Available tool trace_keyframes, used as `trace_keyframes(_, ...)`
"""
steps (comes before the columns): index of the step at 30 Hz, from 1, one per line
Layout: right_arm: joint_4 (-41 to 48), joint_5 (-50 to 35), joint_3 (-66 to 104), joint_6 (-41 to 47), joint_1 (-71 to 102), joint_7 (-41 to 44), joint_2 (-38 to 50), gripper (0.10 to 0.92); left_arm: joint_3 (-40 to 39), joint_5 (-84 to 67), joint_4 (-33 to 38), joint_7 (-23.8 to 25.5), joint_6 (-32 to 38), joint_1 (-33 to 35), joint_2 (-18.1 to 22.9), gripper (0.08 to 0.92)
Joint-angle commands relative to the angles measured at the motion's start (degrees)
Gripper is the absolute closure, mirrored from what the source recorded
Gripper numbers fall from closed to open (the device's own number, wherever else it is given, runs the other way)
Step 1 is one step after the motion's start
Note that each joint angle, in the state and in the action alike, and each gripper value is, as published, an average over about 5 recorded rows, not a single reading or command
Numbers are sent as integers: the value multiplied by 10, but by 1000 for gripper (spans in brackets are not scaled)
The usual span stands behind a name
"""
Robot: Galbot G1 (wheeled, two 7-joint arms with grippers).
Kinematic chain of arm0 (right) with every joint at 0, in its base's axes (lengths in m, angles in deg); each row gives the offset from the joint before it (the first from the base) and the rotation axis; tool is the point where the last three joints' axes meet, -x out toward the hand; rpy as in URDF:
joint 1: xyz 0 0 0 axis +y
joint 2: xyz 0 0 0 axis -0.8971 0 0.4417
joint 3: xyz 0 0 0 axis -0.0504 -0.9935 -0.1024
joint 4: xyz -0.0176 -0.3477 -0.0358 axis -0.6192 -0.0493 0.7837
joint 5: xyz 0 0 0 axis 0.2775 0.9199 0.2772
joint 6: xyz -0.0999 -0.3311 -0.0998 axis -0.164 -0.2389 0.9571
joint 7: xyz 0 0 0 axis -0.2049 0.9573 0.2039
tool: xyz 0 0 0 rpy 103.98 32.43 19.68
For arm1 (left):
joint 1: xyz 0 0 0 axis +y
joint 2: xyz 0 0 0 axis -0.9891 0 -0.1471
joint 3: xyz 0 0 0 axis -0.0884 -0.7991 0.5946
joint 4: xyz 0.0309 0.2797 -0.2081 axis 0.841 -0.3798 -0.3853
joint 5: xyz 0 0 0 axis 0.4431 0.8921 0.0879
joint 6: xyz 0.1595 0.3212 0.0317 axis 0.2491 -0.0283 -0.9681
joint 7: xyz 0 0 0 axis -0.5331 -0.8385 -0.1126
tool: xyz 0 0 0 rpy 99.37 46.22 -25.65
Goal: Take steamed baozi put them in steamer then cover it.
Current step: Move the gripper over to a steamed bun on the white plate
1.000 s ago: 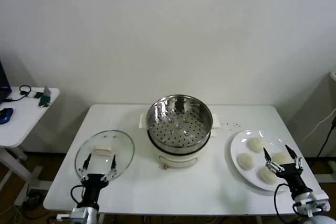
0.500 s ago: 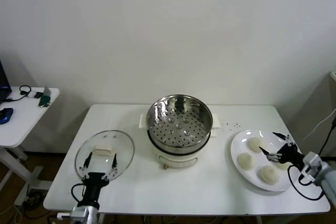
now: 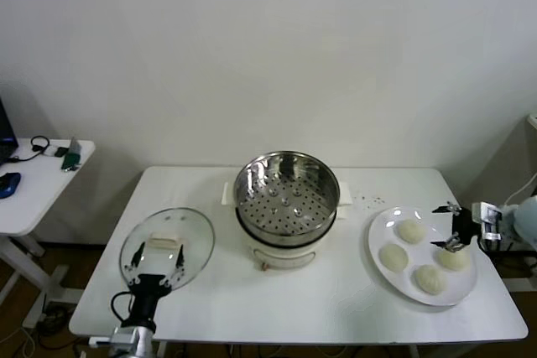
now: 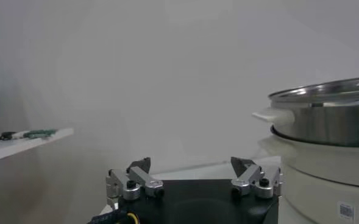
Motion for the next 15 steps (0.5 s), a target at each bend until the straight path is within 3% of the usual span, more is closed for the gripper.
trace_keyframes(1,130,40,-339,-5,-313,92,-21,203,2,0,2,-1,-4,0,-2,177)
trace_keyframes(15,287,59,-453,-27,-384,96,-163,203,9,0,6,-1,-16,-1,-4,177)
